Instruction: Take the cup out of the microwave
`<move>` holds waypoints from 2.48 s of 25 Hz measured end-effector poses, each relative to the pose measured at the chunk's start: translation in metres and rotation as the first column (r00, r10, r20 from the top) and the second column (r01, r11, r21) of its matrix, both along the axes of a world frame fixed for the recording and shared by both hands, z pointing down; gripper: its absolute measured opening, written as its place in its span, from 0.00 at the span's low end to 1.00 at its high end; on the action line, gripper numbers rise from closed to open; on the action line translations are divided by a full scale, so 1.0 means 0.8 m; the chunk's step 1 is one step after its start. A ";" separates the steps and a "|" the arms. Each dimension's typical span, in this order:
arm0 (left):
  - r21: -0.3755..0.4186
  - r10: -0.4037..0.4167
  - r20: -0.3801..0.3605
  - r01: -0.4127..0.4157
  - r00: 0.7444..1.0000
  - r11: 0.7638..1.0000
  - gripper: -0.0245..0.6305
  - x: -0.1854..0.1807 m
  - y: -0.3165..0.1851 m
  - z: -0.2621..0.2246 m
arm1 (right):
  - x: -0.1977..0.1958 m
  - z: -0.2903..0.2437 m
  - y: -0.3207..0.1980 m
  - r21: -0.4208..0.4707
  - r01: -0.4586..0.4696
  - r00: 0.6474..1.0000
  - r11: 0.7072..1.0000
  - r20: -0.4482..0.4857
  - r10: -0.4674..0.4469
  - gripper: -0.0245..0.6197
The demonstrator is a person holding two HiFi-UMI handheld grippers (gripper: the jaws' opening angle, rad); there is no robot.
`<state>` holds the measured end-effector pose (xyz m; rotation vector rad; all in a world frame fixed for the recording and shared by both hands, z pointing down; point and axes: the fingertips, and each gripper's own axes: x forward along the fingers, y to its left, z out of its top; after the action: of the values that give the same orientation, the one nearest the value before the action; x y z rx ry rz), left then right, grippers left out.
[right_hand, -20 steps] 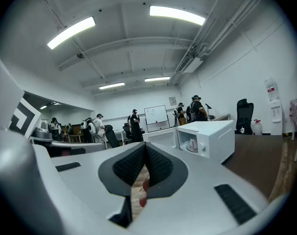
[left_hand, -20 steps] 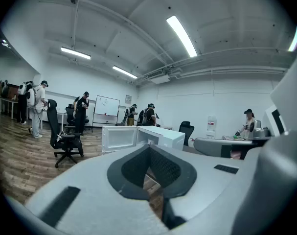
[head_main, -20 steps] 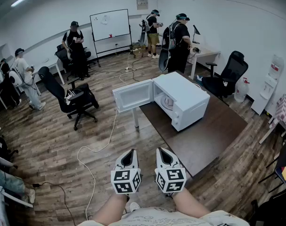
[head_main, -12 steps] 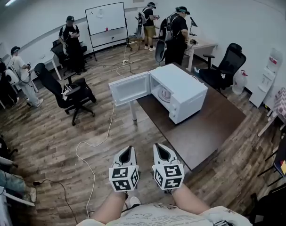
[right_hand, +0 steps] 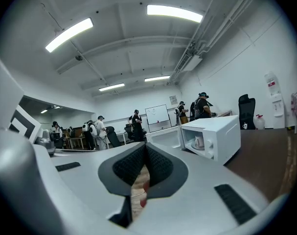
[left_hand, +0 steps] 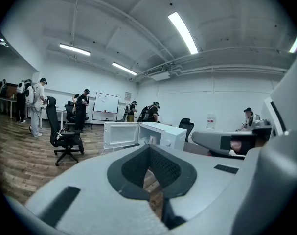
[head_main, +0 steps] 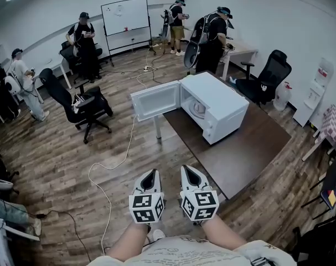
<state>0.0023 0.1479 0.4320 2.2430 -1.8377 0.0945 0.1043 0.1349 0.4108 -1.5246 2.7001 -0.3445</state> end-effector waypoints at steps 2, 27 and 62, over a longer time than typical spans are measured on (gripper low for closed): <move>0.002 0.004 -0.003 -0.004 1.000 1.000 0.05 -0.011 -0.006 0.001 | -0.013 0.003 -0.007 -0.008 0.000 1.000 1.000 -0.009 0.000 0.06; 0.019 0.076 -0.030 -0.075 0.997 0.997 0.05 -0.170 -0.086 0.020 | -0.166 0.003 -0.081 0.040 -0.090 0.996 0.995 -0.022 0.091 0.06; -0.024 0.221 0.026 -0.220 0.975 0.975 0.05 -0.111 -0.472 0.030 | -0.087 0.018 -0.475 0.017 -0.272 0.962 0.962 -0.014 0.273 0.06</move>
<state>-0.0868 -0.2300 0.4562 2.4344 -1.5860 0.1845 0.0344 -0.2449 0.4251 -1.8703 2.4492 -0.3015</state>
